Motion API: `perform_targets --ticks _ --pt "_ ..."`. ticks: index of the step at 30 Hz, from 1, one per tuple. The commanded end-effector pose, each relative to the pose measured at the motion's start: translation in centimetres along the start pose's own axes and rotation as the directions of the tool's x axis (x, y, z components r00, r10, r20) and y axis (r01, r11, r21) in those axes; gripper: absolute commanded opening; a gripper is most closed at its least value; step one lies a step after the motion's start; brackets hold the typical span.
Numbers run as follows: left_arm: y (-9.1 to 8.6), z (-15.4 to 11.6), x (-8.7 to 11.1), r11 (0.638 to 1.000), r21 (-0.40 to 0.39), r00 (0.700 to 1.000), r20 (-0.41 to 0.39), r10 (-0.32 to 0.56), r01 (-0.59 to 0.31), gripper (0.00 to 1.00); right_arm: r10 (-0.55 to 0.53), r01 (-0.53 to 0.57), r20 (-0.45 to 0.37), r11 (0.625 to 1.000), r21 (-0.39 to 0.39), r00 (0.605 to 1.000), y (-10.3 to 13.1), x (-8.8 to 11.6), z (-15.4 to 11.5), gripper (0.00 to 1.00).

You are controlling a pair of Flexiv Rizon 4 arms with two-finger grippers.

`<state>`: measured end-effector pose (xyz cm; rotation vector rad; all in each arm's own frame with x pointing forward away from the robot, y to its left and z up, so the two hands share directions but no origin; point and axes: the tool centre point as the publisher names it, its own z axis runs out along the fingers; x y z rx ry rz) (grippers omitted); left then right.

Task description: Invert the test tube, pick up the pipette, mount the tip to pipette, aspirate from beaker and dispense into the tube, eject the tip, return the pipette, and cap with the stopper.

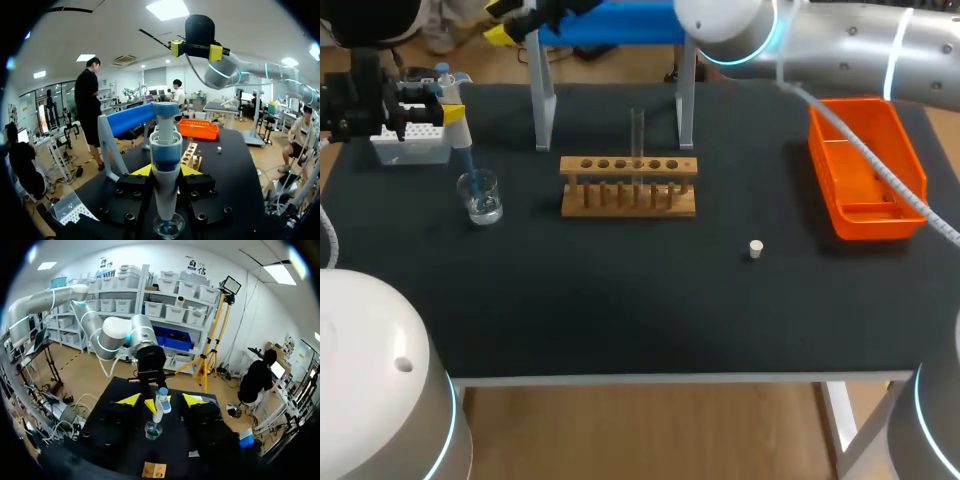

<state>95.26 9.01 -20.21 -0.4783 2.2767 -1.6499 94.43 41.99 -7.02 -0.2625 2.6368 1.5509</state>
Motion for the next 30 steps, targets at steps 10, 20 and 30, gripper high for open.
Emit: perform_targets --ticks 10,20,30 --pt "0.0 0.0 0.1 1.000 0.000 1.000 0.004 0.001 -0.001 0.00 0.055 -0.054 -0.013 0.998 0.045 0.998 1.0 -0.5 2.1 0.00" --pt "0.0 0.0 0.1 1.000 0.000 1.000 0.004 0.001 -0.001 0.00 0.119 -0.119 -0.010 0.992 0.045 0.993 1.2 0.1 4.0 0.00" --pt "0.0 0.0 0.1 1.000 0.000 1.000 0.004 0.001 -0.001 0.00 0.140 -0.139 -0.019 0.989 0.045 0.990 1.1 0.6 5.7 0.00"
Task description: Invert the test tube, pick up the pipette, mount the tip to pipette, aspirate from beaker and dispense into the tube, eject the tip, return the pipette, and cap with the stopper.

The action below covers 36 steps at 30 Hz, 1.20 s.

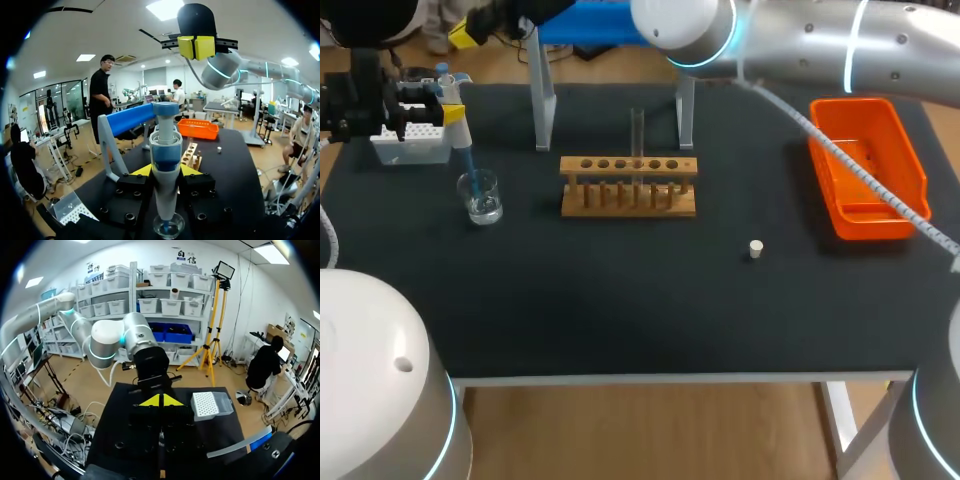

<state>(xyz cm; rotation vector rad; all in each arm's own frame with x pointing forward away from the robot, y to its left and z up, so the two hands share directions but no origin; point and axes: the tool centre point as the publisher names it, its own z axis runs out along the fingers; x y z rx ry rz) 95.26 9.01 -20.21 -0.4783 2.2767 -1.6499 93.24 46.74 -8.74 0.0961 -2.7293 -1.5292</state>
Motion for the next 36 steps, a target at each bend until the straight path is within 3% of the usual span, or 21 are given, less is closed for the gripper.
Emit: perform_targets --ticks 1,36 --pt "0.0 0.0 0.1 1.000 0.000 1.000 0.004 0.001 -0.001 0.00 0.004 -0.004 -0.002 1.000 0.005 1.000 0.2 -0.3 0.8 0.00" --pt "0.0 0.0 0.1 1.000 0.000 1.000 0.004 0.001 -0.001 0.00 0.014 -0.015 0.012 0.997 0.075 1.000 -1.0 -1.2 4.2 0.00"
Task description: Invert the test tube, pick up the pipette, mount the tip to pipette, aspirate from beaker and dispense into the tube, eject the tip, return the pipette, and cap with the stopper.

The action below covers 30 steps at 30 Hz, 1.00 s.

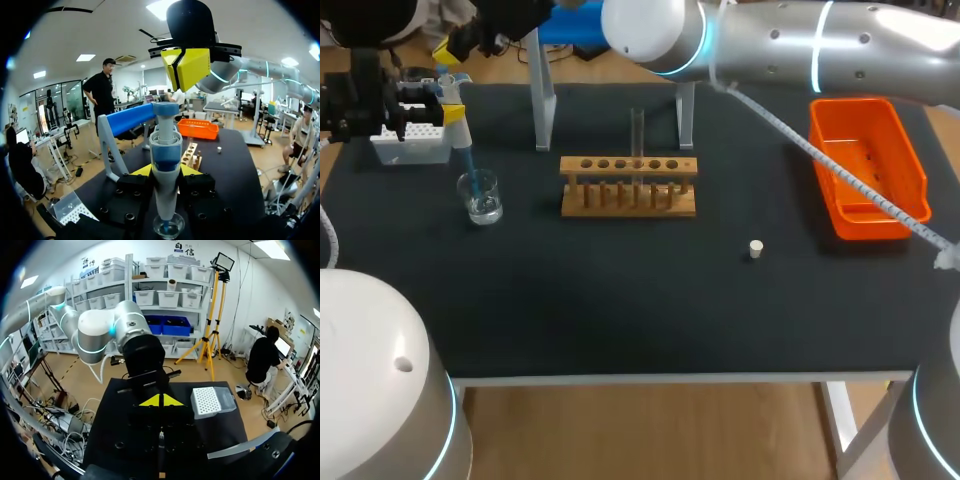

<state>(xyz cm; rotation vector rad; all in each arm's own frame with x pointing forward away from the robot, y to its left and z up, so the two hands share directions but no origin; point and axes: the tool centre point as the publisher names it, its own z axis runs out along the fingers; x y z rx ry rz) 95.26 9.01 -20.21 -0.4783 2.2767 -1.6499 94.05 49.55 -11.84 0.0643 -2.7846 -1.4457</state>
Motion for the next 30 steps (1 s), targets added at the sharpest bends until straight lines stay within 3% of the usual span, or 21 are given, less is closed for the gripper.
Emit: perform_targets --ticks 1,30 --pt "0.0 0.0 0.1 1.000 0.000 1.000 0.004 0.001 -0.001 0.00 -0.001 0.001 -0.005 1.000 0.012 1.000 0.3 -0.2 0.3 0.00" --pt "0.0 0.0 0.1 1.000 0.000 1.000 0.004 0.001 -0.001 0.00 0.000 0.001 -0.016 0.999 0.047 1.000 -0.9 0.2 1.1 0.00"
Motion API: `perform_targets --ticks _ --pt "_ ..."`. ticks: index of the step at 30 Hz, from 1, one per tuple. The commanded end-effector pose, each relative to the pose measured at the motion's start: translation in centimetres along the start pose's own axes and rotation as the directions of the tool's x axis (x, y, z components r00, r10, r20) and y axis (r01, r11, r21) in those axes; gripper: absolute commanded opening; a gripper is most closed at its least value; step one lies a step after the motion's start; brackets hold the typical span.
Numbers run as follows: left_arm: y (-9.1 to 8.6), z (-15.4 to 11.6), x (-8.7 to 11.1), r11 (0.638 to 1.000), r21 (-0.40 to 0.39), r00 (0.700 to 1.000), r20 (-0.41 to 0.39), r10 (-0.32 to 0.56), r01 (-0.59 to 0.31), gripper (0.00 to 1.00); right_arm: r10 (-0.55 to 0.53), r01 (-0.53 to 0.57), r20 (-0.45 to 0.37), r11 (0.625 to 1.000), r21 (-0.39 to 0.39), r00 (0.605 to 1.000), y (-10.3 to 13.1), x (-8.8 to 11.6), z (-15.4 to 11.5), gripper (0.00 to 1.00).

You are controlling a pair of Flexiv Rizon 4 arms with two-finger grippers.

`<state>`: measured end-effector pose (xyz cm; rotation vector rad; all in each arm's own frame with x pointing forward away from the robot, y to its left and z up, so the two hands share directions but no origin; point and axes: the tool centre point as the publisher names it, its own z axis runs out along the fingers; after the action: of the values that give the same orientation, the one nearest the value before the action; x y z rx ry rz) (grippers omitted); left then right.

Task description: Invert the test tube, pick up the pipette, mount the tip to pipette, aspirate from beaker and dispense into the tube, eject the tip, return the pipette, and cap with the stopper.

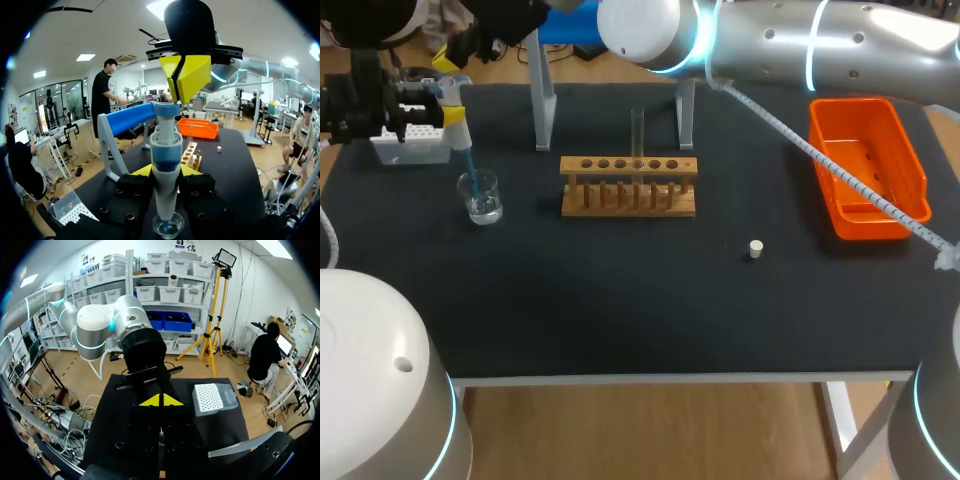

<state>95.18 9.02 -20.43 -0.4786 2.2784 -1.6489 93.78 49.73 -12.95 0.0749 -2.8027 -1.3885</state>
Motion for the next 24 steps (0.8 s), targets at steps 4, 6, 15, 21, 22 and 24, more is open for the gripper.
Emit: perform_targets --ticks 4,6,15,21,22,24 --pt "-0.24 0.00 -0.01 1.000 0.001 1.000 0.004 0.001 -0.001 0.00 0.003 -0.003 -0.007 1.000 0.011 1.000 -0.29 -0.01 0.35 0.00" --pt "-0.24 0.00 -0.01 1.000 0.001 1.000 0.004 0.001 -0.001 0.00 0.004 -0.004 -0.008 1.000 0.013 1.000 -0.42 0.04 0.37 0.00" --pt "-0.24 0.00 -0.01 1.000 0.001 1.000 0.004 0.001 -0.001 0.00 0.011 -0.011 -0.015 1.000 0.013 1.000 -0.85 0.29 0.47 0.00" --pt "-0.24 0.00 -0.01 1.000 0.001 1.000 0.004 0.001 -0.001 0.00 0.008 -0.008 -0.014 1.000 0.006 1.000 -0.46 0.35 0.19 0.00" --pt "-0.24 0.00 -0.01 1.000 0.001 1.000 0.004 0.001 -0.001 0.00 0.006 -0.006 -0.014 1.000 0.004 1.000 -0.34 0.35 0.13 0.00" --pt "-0.24 0.00 -0.01 1.000 0.001 1.000 0.004 0.001 -0.001 0.00 0.003 -0.003 -0.013 1.000 0.001 1.000 -0.10 0.36 -0.02 0.00"
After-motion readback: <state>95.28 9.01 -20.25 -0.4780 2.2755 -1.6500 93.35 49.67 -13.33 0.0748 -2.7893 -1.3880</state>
